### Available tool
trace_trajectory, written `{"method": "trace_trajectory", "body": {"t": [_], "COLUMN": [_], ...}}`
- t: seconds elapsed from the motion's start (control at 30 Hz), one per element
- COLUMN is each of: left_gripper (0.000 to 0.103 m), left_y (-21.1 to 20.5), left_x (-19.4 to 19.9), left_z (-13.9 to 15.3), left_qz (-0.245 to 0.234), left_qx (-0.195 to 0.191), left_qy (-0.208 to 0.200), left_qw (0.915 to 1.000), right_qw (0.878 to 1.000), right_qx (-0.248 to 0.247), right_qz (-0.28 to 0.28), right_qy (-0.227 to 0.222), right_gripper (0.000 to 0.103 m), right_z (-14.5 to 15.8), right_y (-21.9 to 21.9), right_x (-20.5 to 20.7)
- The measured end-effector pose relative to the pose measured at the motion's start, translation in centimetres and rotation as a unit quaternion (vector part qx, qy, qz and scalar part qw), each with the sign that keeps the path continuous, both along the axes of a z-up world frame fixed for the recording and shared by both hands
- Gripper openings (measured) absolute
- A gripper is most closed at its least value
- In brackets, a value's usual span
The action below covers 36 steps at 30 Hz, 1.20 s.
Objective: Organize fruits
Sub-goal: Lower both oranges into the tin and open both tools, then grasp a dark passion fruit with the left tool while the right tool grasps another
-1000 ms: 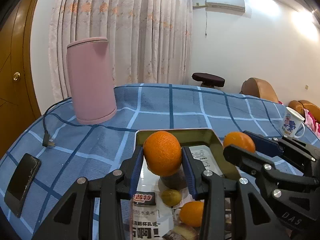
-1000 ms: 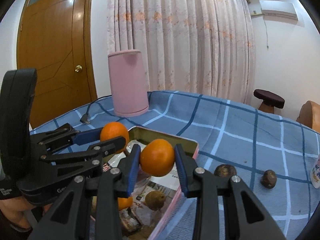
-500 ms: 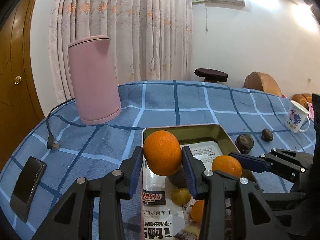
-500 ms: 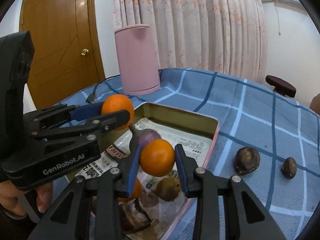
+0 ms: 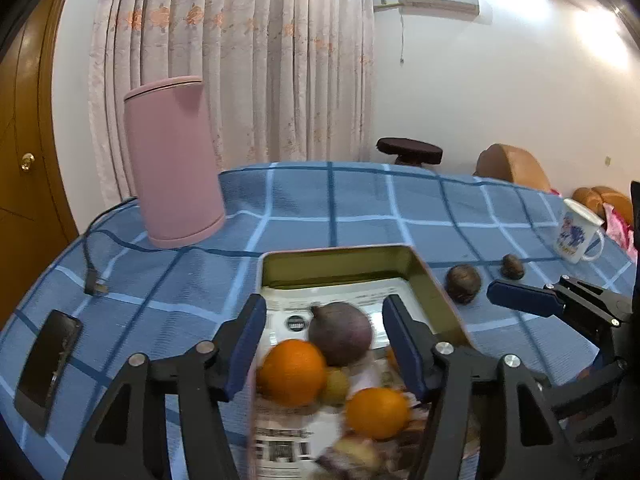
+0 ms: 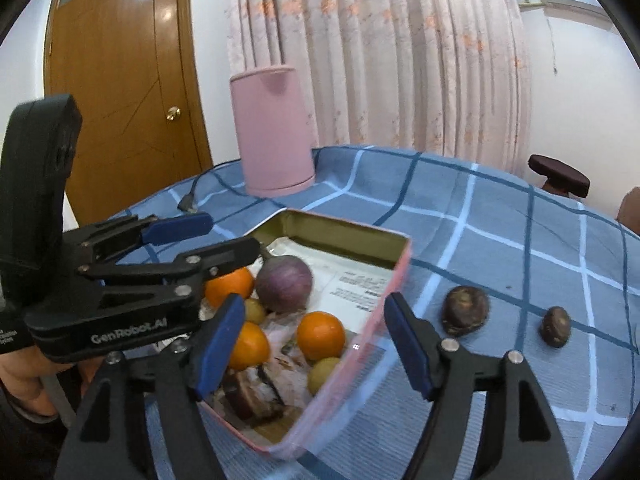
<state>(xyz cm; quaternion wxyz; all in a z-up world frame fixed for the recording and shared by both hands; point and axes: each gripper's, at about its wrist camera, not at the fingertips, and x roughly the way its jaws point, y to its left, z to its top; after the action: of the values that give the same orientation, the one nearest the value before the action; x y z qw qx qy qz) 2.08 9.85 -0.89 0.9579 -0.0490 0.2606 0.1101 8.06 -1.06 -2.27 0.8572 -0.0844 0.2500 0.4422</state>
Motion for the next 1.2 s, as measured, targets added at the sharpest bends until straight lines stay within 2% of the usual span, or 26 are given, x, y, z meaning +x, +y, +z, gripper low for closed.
{"method": "trace_trajectory", "body": {"t": [0.13, 0.2, 0.3, 0.43, 0.57, 0.63, 0.73, 0.9, 0.97, 1.03, 1.13, 1.2], "left_gripper": [0.064, 0.067, 0.068, 0.068, 0.069, 0.069, 0.069, 0.069, 0.069, 0.069, 0.069, 0.069], "left_y": [-2.8, -4.4, -7.3, -10.6, -12.2, -12.1, -11.4, -8.1, -7.8, -8.3, -9.7, -10.5], "left_x": [0.9, 1.5, 2.9, 5.5, 8.4, 9.6, 9.8, 10.4, 10.2, 10.2, 10.7, 11.3], "left_z": [0.6, 0.9, 1.1, 0.9, -0.4, -1.1, -0.9, -1.0, -0.9, -1.1, -1.6, -2.0], "left_qz": [-0.025, -0.040, -0.064, -0.098, -0.091, -0.080, -0.058, -0.019, -0.031, -0.043, -0.070, -0.083], "left_qx": [0.007, 0.007, 0.015, 0.008, 0.023, 0.027, 0.043, 0.020, 0.004, 0.006, 0.008, 0.011], "left_qy": [-0.006, -0.009, -0.011, 0.000, 0.029, 0.048, 0.042, 0.046, 0.042, 0.044, 0.055, 0.065], "left_qw": [0.9996, 0.9991, 0.9978, 0.9952, 0.9951, 0.9953, 0.9965, 0.9986, 0.9986, 0.9981, 0.9960, 0.9943], "right_qw": [0.999, 0.994, 0.984, 0.975, 0.971, 0.970, 0.968, 0.968, 0.965, 0.962, 0.963, 0.964], "right_qx": [0.001, -0.008, -0.003, -0.006, -0.030, -0.040, -0.049, -0.068, -0.083, -0.080, -0.064, -0.054], "right_qz": [-0.052, -0.105, -0.176, -0.221, -0.231, -0.232, -0.236, -0.222, -0.219, -0.215, -0.212, -0.222], "right_qy": [-0.015, -0.016, -0.001, 0.016, 0.046, 0.060, 0.066, 0.096, 0.121, 0.150, 0.155, 0.139], "right_gripper": [0.075, 0.075, 0.075, 0.075, 0.074, 0.068, 0.065, 0.063, 0.056, 0.042, 0.041, 0.041], "right_z": [0.8, 1.1, 1.3, 0.9, -0.4, -1.0, -1.5, -2.7, -3.6, -4.2, -4.3, -3.8], "right_y": [-3.7, -5.9, -8.8, -10.8, -10.9, -10.6, -10.5, -9.3, -9.0, -9.3, -10.1, -10.7], "right_x": [1.4, 2.9, 5.5, 8.1, 10.6, 11.6, 12.6, 14.2, 15.2, 16.1, 16.1, 15.5]}}
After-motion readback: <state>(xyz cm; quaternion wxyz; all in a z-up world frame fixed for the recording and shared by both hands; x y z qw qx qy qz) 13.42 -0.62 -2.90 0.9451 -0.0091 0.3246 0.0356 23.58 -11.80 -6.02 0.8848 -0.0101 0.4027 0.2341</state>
